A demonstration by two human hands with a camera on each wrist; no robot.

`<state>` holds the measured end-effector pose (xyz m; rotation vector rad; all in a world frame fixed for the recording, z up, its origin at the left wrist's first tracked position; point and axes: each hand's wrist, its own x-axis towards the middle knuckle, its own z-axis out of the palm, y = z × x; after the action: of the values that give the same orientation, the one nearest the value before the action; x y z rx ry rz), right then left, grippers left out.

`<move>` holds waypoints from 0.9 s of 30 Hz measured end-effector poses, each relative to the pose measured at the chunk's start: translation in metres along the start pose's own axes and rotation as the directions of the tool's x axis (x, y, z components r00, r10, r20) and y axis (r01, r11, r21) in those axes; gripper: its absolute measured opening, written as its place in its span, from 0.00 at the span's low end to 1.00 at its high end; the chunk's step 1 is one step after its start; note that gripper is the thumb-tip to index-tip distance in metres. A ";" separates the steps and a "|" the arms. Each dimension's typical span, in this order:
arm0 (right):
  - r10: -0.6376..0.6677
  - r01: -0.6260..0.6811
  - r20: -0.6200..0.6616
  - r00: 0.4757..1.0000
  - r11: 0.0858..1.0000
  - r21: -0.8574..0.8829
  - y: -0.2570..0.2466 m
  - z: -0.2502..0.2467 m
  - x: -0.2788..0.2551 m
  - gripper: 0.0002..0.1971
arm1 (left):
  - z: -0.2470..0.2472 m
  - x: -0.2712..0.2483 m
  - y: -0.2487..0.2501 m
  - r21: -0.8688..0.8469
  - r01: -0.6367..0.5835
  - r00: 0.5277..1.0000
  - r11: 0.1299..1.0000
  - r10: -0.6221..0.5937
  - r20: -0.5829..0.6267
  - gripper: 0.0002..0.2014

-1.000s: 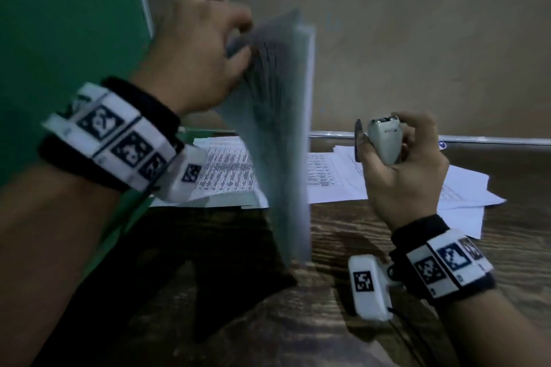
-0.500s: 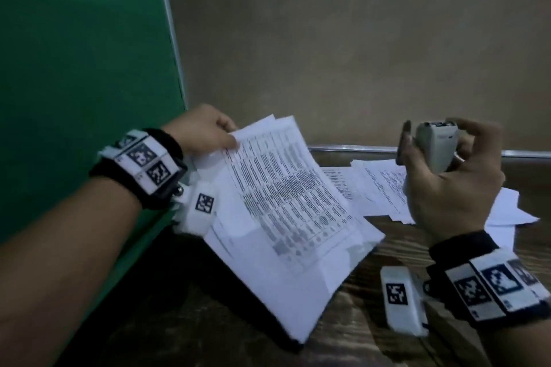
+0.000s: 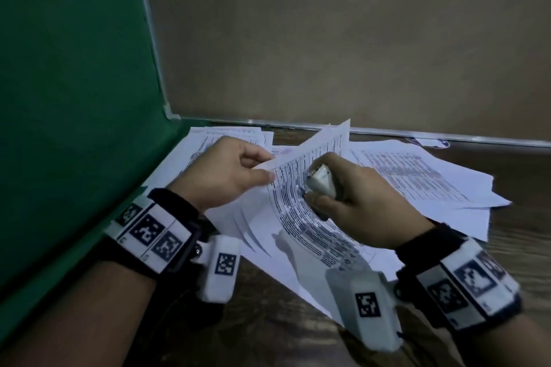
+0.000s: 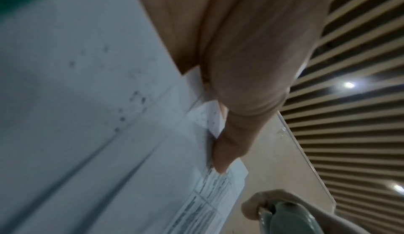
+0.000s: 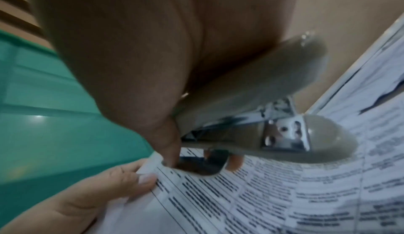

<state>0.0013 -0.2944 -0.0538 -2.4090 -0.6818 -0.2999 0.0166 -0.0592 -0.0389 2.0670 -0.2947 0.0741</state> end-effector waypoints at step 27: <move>-0.023 0.038 -0.171 0.985 0.996 0.084 -0.017 0.012 0.000 0.12 | 0.001 -0.030 0.004 -0.104 -0.117 0.987 0.988 0.127 0.098 0.13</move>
<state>-0.0078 -0.2755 -0.0548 -2.2608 -0.6416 -0.4734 -0.0136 -0.0564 -0.0415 1.9577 -0.4801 0.0254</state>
